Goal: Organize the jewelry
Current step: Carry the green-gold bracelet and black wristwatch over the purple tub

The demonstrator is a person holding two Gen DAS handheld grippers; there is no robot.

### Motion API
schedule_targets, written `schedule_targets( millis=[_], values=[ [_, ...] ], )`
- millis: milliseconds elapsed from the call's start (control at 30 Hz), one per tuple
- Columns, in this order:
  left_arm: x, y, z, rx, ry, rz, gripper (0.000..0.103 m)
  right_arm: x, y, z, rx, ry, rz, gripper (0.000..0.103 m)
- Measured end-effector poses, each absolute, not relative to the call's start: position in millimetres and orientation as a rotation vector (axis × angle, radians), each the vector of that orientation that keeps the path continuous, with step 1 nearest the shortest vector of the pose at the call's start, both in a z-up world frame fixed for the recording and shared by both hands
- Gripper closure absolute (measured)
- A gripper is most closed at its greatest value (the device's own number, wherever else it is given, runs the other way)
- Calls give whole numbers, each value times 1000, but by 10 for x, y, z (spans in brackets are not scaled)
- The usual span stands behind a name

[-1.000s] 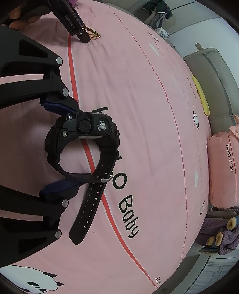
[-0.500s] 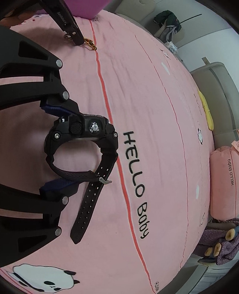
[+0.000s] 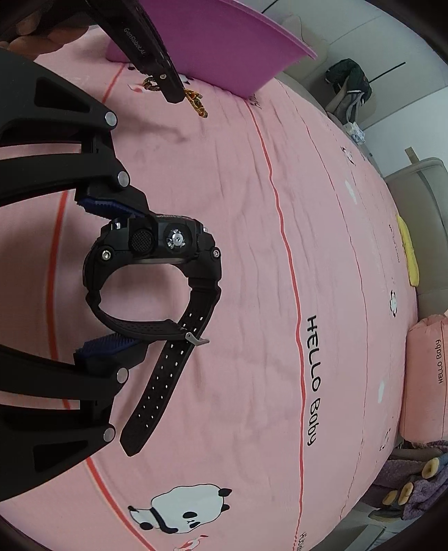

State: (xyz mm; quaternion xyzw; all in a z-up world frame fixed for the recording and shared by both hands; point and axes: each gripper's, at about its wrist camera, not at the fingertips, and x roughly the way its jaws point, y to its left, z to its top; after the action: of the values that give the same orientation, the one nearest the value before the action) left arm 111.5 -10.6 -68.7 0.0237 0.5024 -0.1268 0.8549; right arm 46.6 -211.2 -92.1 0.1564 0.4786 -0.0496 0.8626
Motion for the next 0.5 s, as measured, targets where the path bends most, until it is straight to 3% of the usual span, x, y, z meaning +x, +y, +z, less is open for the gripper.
schedule_targets(
  millis=[500],
  values=[
    [607, 792, 528, -36, 864, -225, 93, 391, -1079, 365, 228, 810, 95, 49]
  ],
)
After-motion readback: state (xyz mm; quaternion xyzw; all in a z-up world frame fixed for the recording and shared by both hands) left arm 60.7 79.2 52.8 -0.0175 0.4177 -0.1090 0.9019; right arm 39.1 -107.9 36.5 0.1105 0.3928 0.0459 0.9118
